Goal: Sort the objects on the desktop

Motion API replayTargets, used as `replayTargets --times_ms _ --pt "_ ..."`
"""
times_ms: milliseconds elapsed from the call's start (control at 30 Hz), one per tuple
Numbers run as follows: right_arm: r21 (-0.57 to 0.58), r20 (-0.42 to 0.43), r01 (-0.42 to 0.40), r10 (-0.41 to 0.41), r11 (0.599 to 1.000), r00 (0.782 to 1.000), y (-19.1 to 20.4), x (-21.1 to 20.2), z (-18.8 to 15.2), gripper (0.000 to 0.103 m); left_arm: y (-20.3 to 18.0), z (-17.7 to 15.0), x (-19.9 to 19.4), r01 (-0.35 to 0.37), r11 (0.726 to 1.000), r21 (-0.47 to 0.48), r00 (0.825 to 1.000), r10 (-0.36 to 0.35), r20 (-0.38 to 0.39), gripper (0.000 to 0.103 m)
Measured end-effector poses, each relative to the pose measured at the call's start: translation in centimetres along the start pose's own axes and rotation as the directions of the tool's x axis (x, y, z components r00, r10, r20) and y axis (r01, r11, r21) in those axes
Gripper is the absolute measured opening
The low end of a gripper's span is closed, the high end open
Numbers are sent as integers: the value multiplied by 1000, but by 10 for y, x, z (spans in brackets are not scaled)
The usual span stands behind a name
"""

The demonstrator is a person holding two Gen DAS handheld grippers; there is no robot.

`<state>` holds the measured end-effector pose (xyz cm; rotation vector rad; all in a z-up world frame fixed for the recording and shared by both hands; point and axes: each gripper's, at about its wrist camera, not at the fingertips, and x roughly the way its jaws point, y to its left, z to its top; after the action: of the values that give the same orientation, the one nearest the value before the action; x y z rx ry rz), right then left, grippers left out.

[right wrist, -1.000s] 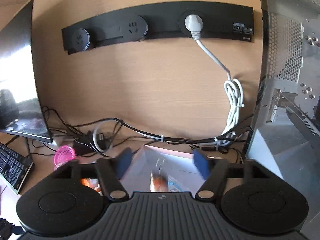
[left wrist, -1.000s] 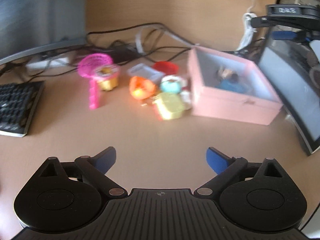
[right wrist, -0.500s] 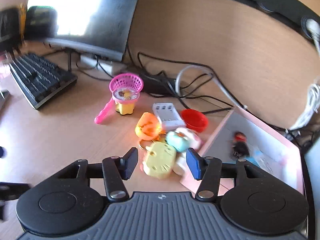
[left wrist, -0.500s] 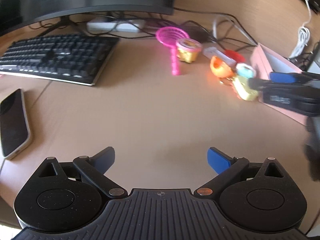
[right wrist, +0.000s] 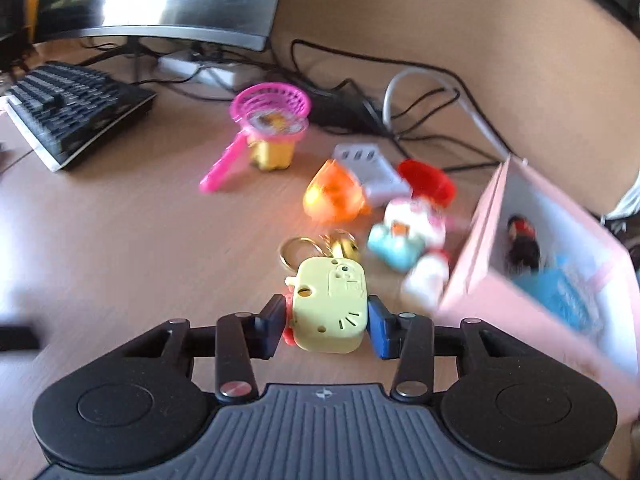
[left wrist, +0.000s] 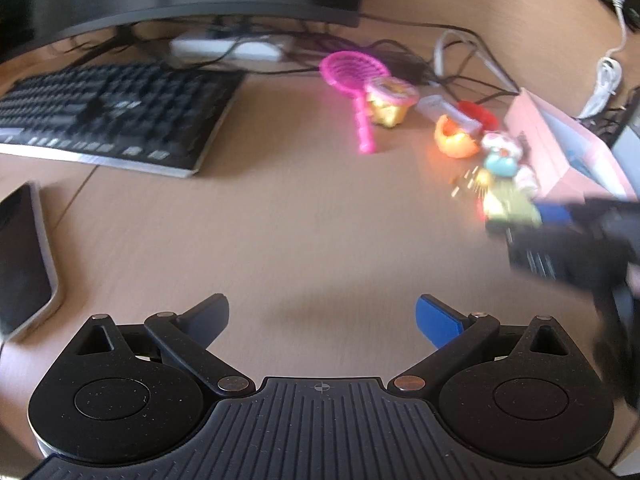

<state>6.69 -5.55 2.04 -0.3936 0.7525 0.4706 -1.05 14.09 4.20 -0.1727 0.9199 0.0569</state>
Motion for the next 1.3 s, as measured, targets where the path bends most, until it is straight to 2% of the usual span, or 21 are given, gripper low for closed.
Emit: replayTargets --times_ms 100,200,267,300,333,400,533,600,767,833,867,900,1067,1167,1300 --pt "4 -22 1 -1 1000 1000 -11 -27 -26 43 -16 15 9 40 998 57 999 -41 21 102" --pt "41 -50 94 -92 995 994 -33 -41 -50 46 -40 35 22 79 991 112 995 -85 49 102" --pt "114 -57 137 -131 984 990 -53 -52 -61 66 -60 51 33 97 983 156 991 -110 76 102" --pt "158 -51 138 -131 978 990 -61 -59 -66 81 -69 60 39 101 979 177 989 -118 88 102" --pt "200 -39 132 -127 971 991 -70 -67 -69 88 -79 67 47 101 975 200 988 -122 99 102" --pt "250 -14 110 -110 962 994 -80 -81 -77 89 -99 80 63 89 965 248 986 -120 113 102" --pt "273 -9 127 -130 954 991 -88 -93 -93 97 -133 99 93 35 948 317 990 -77 122 101" --pt "292 -8 121 -124 949 992 -93 -99 -103 103 -143 104 103 20 940 340 990 -66 124 92" --pt "296 -5 100 -103 950 995 -100 -103 -118 103 -149 111 115 -8 940 341 995 -27 99 72" --pt "301 -3 88 -91 949 996 -104 -102 -121 103 -149 109 113 -13 942 335 995 -21 95 60" --pt "307 -2 79 -82 949 997 -106 -101 -123 103 -149 106 109 -11 942 336 995 -23 95 49" --pt "314 1 69 -73 947 997 -108 -100 -124 103 -149 104 105 -11 941 339 995 -22 95 47" --pt "352 34 29 -44 936 998 -115 -94 -128 103 -144 76 77 8 941 337 996 -35 76 47" --pt "394 61 15 -43 919 997 -122 -92 -132 103 -139 50 54 52 945 323 997 -69 42 47" --pt "467 31 -43 32 883 999 -136 -85 -139 103 -135 18 28 123 948 294 992 -124 -16 47"
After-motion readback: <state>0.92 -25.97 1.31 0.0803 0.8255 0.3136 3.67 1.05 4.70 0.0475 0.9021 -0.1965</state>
